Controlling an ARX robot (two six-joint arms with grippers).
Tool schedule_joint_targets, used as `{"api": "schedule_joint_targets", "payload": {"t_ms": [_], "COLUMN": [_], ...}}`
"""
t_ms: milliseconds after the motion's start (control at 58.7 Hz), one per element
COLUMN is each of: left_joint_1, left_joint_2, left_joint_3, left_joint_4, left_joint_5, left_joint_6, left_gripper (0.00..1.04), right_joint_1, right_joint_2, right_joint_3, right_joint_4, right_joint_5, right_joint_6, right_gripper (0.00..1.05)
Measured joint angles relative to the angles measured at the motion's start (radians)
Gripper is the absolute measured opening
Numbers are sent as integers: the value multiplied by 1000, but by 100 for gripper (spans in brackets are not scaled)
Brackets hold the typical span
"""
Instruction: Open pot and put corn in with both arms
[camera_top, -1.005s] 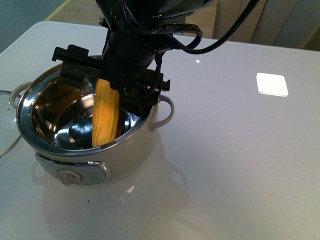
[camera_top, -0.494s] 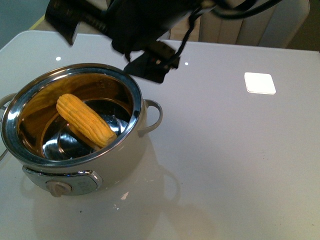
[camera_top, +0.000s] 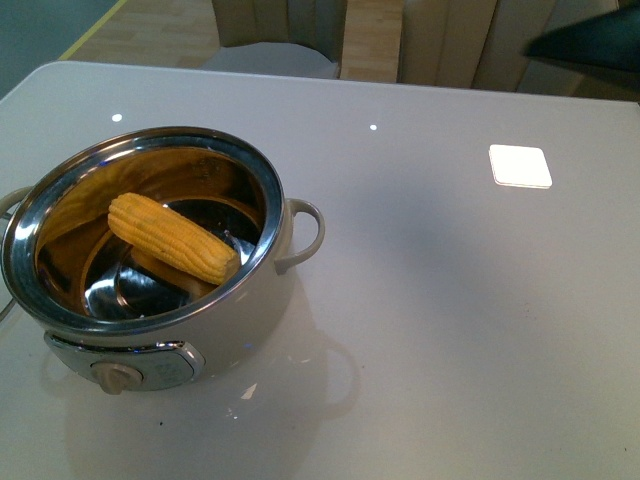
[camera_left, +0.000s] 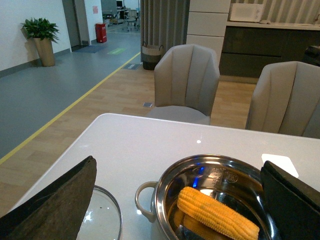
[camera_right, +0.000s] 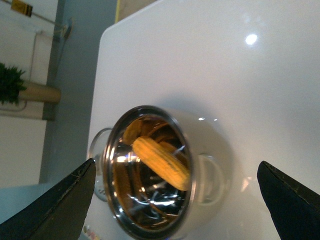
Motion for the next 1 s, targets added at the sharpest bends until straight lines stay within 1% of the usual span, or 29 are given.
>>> {"api": "schedule_joint_targets", "payload": {"t_ms": [85, 153, 238, 375, 528, 613, 630, 681, 715, 732, 749, 766, 818, 835, 852, 988, 1005], "left_joint_1": [0, 0, 0, 0, 0, 0, 0, 0, 0, 0, 0, 0, 0, 0, 0, 0, 0], "left_joint_2": [0, 0, 0, 0, 0, 0, 0, 0, 0, 0, 0, -1, -1, -1, -1, -1, -1], "left_joint_3": [0, 0, 0, 0, 0, 0, 0, 0, 0, 0, 0, 0, 0, 0, 0, 0, 0], "left_joint_4": [0, 0, 0, 0, 0, 0, 0, 0, 0, 0, 0, 0, 0, 0, 0, 0, 0], "left_joint_5": [0, 0, 0, 0, 0, 0, 0, 0, 0, 0, 0, 0, 0, 0, 0, 0, 0], "left_joint_6": [0, 0, 0, 0, 0, 0, 0, 0, 0, 0, 0, 0, 0, 0, 0, 0, 0], "left_gripper": [98, 98, 98, 98, 98, 98, 98, 98, 98, 98, 98, 98, 98, 98, 98, 98, 98], "right_joint_1": [-72, -105, -125, -132, -161, -198, -220, -252, -248, -242, -240, -234, -230, -230, -230, -229, -229], "right_joint_2": [-107, -186, -291, -460, -676, -800, -861, -956, -1013, -1053, -1074, -1143, -1229, -1247, -1251, -1284, -1286], "right_joint_3": [-66, -113, -169, -259, -348, -375, -384, -399, -430, -465, -483, -544, -617, -636, -640, -704, -708], "right_joint_4": [-40, -63, -93, -167, -319, -417, -466, -521, -455, -381, -345, -230, -94, -60, -53, -26, -26], "right_joint_5": [26, 59, 87, 109, 114, 99, 90, 88, 127, 161, 173, 189, 201, 206, 206, 207, 207], "right_joint_6": [-82, -155, -228, -316, -387, -418, -431, -452, -476, -504, -516, -542, -575, -587, -591, -608, -609], "right_gripper": [96, 96, 96, 96, 96, 96, 96, 96, 92, 89, 87, 81, 71, 65, 64, 39, 37]}}
